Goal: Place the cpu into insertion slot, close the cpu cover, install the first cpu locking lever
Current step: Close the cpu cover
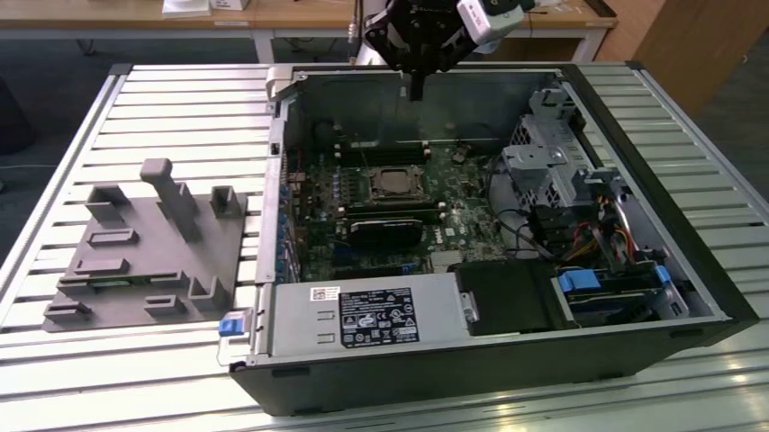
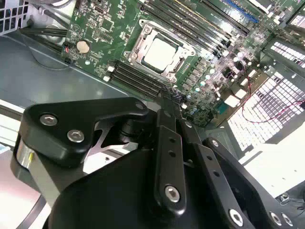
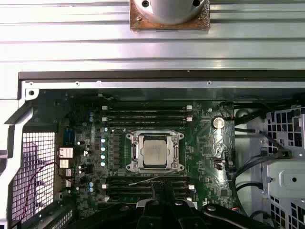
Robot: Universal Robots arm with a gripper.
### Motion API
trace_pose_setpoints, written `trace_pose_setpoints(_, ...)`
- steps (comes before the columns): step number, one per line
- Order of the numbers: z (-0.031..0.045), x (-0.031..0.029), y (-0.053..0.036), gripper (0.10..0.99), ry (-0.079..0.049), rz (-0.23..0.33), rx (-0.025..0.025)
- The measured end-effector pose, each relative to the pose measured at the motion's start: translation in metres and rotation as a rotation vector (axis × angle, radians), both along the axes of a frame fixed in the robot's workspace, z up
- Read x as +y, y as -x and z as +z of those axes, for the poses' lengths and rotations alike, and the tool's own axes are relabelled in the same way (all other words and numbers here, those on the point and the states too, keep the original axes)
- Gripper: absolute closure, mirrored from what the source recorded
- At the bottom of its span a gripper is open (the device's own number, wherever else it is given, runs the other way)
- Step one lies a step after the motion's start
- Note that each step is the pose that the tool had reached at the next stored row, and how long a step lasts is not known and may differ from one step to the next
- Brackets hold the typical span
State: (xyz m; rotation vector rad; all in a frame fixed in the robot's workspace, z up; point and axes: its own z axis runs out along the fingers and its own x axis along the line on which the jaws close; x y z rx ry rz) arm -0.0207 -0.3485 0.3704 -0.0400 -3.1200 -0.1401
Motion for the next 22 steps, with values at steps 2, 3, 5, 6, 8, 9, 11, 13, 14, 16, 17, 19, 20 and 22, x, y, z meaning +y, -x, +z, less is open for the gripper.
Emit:
trace_pose_setpoints(2, 0.0000, 0.0000, 0.0000, 0.980, 0.000, 0.000, -0.0001)
trace_pose_setpoints(3, 0.0000, 0.0000, 0.0000, 0.980, 0.000, 0.000, 0.0000)
trace_pose_setpoints(5, 0.0000, 0.0000, 0.0000, 0.980, 0.000, 0.000, 0.0000)
trace_pose_setpoints(6, 0.0000, 0.0000, 0.0000, 0.980, 0.000, 0.000, 0.0000)
trace_pose_setpoints(8, 0.0000, 0.0000, 0.0000, 0.980, 0.000, 0.000, 0.0000)
trace_pose_setpoints(9, 0.0000, 0.0000, 0.0000, 0.980, 0.000, 0.000, 0.0000)
trace_pose_setpoints(11, 0.0000, 0.0000, 0.0000, 0.980, 0.000, 0.000, 0.0000)
trace_pose_setpoints(13, 0.0000, 0.0000, 0.0000, 0.980, 0.000, 0.000, 0.0000)
trace_pose_setpoints(14, 0.0000, 0.0000, 0.0002, 0.980, 0.000, 0.000, 0.0000)
trace_pose_setpoints(16, -0.0004, 0.0000, 0.0026, 0.980, 0.000, 0.000, 0.0000)
trace_pose_setpoints(17, -0.0008, 0.0000, 0.0042, 0.980, 0.000, 0.000, 0.0000)
trace_pose_setpoints(19, -0.0021, 0.0002, 0.0048, 0.980, 0.000, 0.000, 0.0000)
trace_pose_setpoints(20, -0.0034, 0.0006, 0.0049, 0.980, 0.000, 0.000, 0.0001)
trace_pose_setpoints(22, -0.0063, 0.0020, 0.0049, 0.980, 0.000, 0.000, 0.0000)
